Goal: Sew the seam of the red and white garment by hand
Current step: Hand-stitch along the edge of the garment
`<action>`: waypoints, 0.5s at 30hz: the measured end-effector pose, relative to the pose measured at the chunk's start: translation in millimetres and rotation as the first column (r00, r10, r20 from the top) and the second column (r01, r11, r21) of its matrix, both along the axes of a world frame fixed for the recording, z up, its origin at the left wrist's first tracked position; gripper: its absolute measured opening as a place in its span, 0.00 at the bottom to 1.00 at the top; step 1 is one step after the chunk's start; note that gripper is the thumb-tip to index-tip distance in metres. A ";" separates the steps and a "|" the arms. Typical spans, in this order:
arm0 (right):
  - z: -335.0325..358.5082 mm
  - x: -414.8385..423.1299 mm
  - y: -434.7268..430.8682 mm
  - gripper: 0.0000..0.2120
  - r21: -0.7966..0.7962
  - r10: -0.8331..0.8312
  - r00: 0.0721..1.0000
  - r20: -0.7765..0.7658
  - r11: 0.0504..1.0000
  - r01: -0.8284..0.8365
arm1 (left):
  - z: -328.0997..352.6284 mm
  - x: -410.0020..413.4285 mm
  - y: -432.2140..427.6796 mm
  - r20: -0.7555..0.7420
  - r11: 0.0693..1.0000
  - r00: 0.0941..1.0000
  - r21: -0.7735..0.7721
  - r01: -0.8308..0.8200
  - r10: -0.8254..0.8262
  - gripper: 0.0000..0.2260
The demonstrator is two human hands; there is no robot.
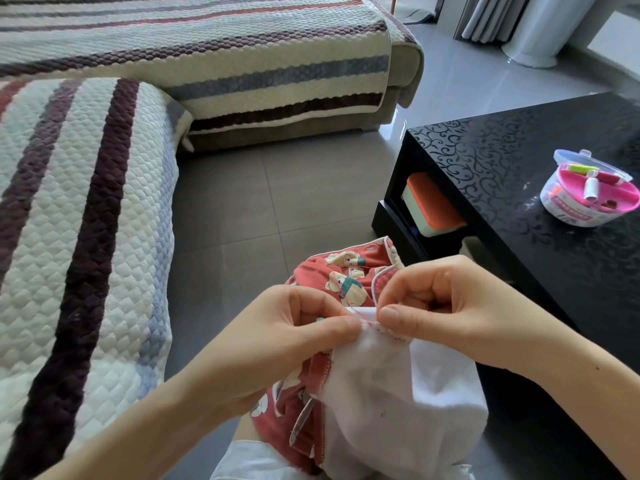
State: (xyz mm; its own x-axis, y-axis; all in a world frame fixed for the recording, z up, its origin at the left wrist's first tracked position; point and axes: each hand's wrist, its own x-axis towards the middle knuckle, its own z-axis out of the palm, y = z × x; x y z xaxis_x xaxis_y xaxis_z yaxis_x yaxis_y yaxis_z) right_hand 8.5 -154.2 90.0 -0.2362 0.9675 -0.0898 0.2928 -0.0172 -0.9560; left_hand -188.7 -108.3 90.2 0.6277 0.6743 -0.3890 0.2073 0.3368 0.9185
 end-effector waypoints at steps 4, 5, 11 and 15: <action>0.0 -7.2 -8.1 0.09 0.366 -0.247 0.897 0.367 0.925 0.105 | -1.4 1.7 2.1 -0.045 0.998 0.999 0.055 -0.016 0.018 0.12; 0.0 -11.6 -11.4 0.10 0.499 -0.363 0.807 0.466 0.861 0.099 | -1.4 2.7 2.8 -0.052 0.998 0.998 0.048 -0.033 0.035 0.11; -10.8 -40.4 -23.3 0.12 0.783 -0.561 0.722 0.406 0.621 0.043 | -0.6 9.3 5.1 0.063 0.976 0.994 -0.206 -0.070 0.084 0.09; -23.0 -41.8 -22.3 0.10 0.823 -0.557 0.733 0.391 0.568 -0.006 | -3.1 8.4 7.0 0.114 0.959 0.990 -0.280 -0.052 0.087 0.02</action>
